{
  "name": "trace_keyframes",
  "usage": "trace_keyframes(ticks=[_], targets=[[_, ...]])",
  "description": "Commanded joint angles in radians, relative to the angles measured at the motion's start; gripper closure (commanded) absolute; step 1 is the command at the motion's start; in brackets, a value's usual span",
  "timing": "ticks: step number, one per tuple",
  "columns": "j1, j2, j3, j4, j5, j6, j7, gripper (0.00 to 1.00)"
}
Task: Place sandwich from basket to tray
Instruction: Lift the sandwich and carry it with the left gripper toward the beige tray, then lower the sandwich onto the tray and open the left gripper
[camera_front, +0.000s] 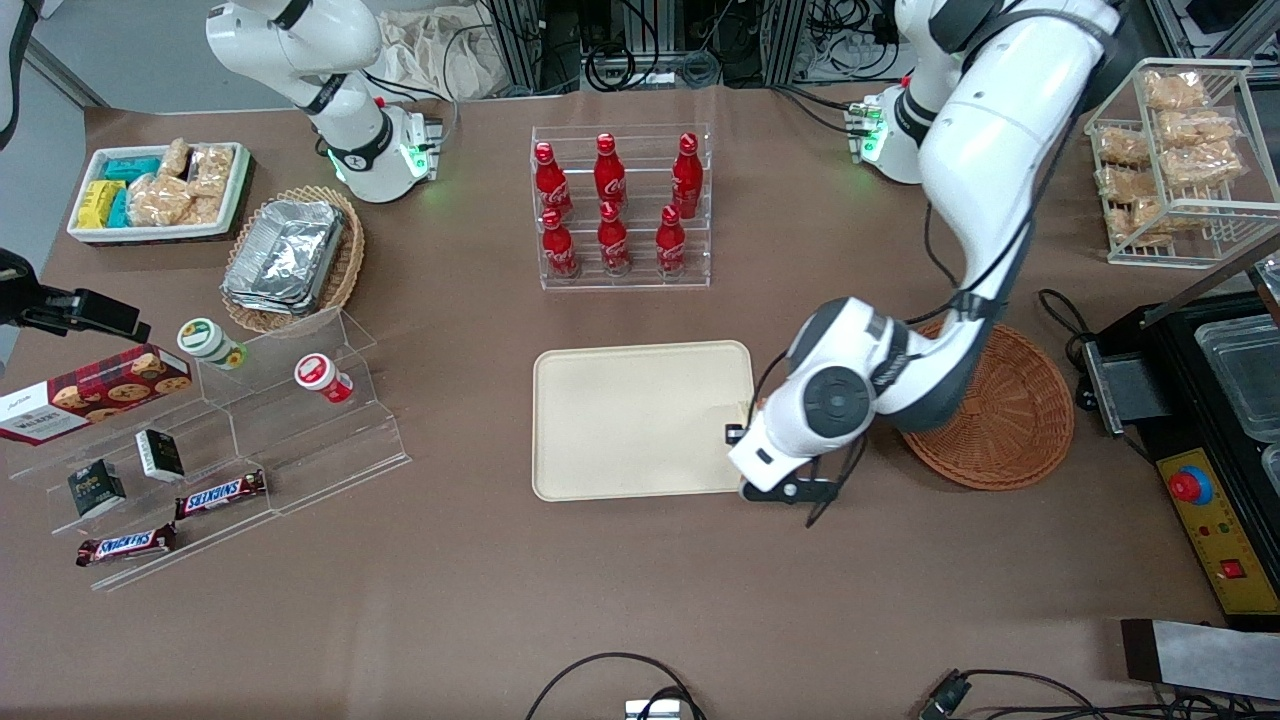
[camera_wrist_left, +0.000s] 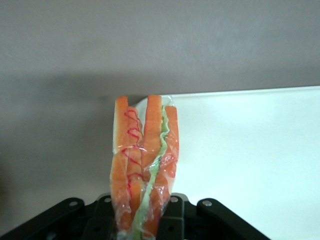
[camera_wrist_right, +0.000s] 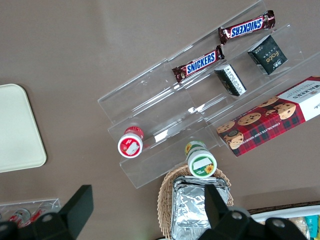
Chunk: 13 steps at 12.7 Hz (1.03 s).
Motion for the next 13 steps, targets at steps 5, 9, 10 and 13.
trace_keyframes(ticks=[5,9,10,13], targets=[[-0.119,0.054,0.008,0.017,0.050,-0.024,-0.249,1.00],[-0.102,0.045,0.010,0.017,0.050,-0.047,-0.240,0.00],[-0.091,0.028,0.010,0.017,0.051,-0.072,-0.240,0.00],[-0.060,-0.065,0.011,0.013,0.051,-0.153,-0.236,0.00]])
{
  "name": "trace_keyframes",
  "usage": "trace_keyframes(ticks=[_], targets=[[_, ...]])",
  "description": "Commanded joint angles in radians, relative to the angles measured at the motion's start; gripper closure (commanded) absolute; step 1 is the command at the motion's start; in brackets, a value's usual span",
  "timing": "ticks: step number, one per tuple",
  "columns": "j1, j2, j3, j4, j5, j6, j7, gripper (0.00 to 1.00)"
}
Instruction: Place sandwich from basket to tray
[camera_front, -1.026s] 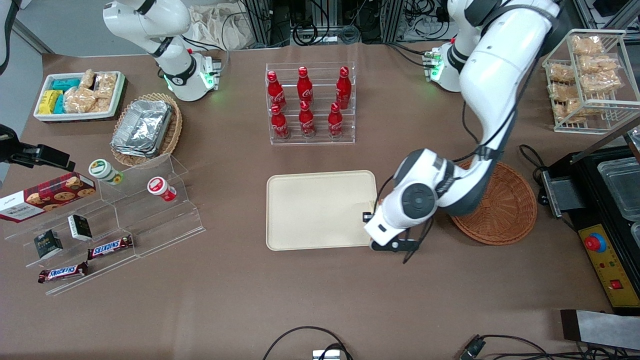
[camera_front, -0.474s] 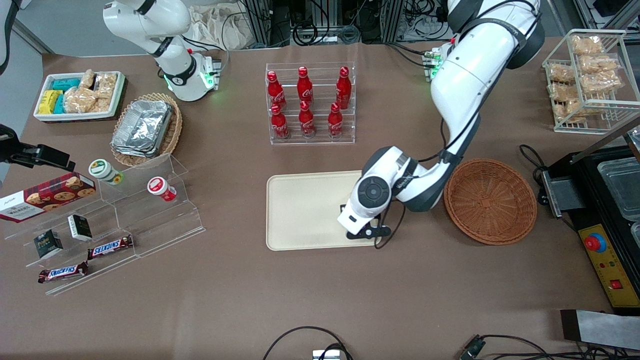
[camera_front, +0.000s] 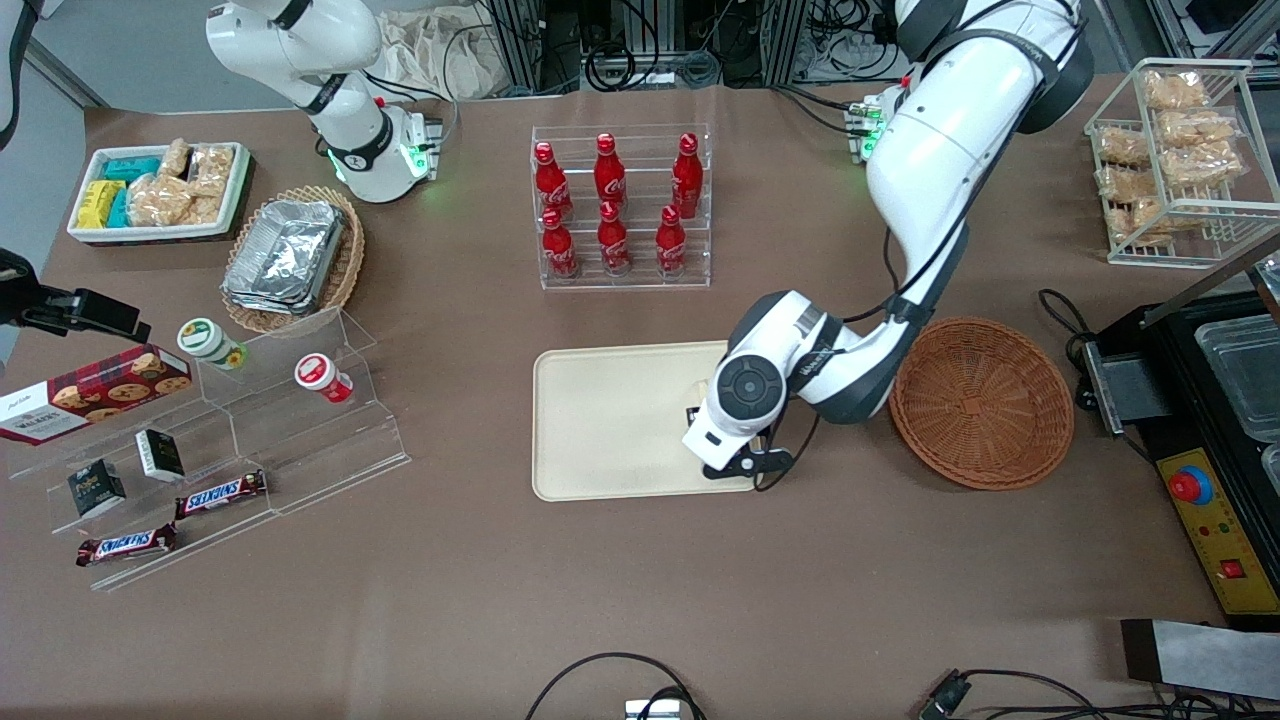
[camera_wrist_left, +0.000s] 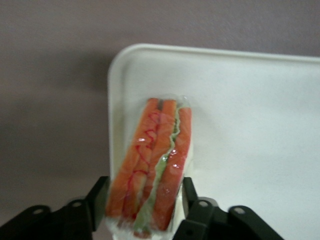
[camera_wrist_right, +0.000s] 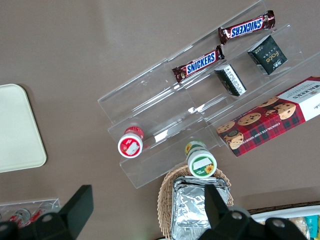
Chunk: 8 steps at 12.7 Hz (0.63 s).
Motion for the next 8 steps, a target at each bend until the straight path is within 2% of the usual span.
trace_keyframes(ticks=[1,3,8], targets=[[0.035,-0.134,0.002,-0.035,0.018,-0.081,-0.013,0.00],[0.117,-0.278,-0.003,-0.151,0.016,-0.088,0.010,0.00],[0.323,-0.596,-0.004,-0.425,-0.034,-0.089,0.310,0.00]])
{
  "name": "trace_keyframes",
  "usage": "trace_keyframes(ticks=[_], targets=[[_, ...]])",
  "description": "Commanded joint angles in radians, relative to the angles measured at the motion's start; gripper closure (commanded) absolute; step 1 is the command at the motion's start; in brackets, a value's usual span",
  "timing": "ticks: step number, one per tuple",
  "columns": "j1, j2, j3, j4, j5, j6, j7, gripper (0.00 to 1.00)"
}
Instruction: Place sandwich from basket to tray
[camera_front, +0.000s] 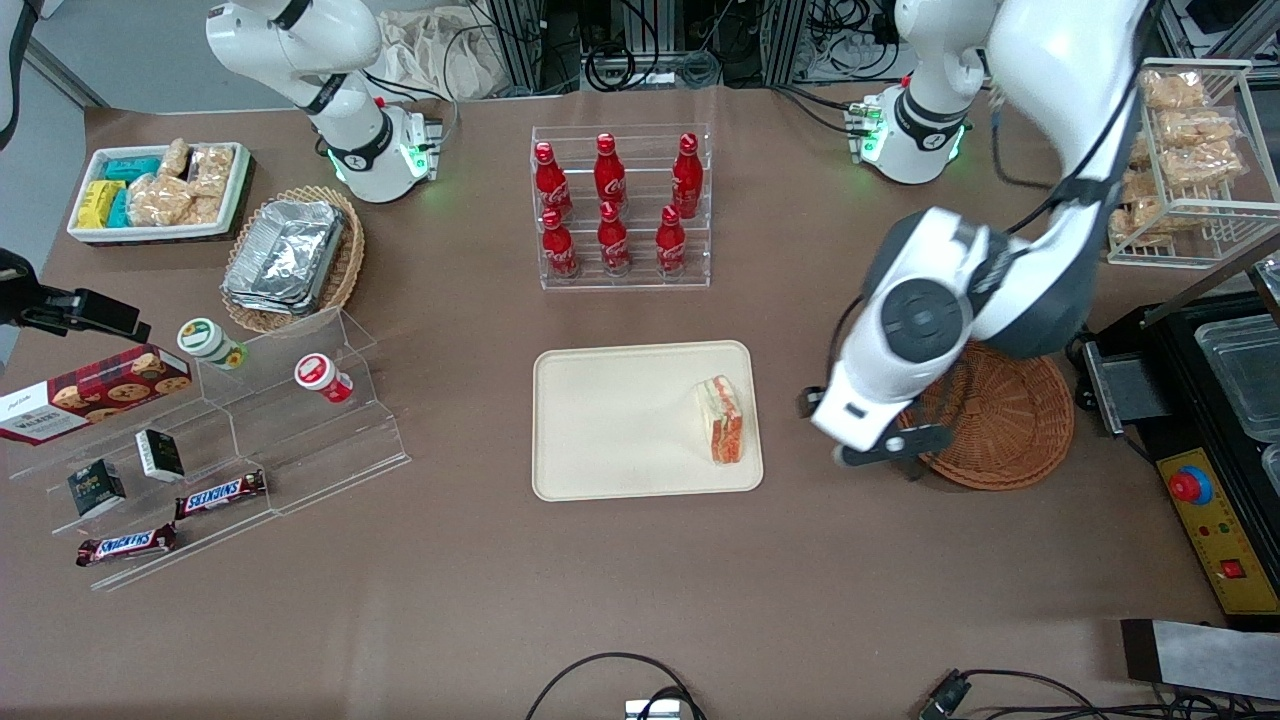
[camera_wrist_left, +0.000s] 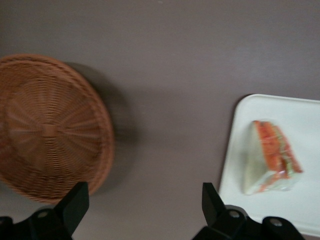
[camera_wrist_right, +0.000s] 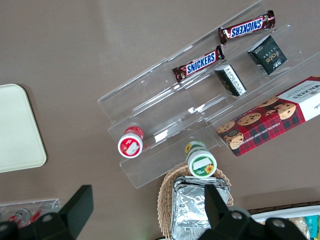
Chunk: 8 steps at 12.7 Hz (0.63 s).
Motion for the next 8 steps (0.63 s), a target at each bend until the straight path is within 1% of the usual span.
trace_keyframes(ticks=[1,3,5,6,8], targets=[[0.118,-0.183,-0.007,-0.176,-0.049,0.011,0.171,0.00],[0.211,-0.212,-0.004,-0.135,-0.089,-0.070,0.341,0.00],[0.273,-0.171,-0.004,0.012,-0.090,-0.175,0.460,0.00],[0.282,-0.150,-0.003,0.087,-0.085,-0.225,0.463,0.00],[0.284,-0.139,-0.003,0.152,-0.064,-0.297,0.466,0.00]])
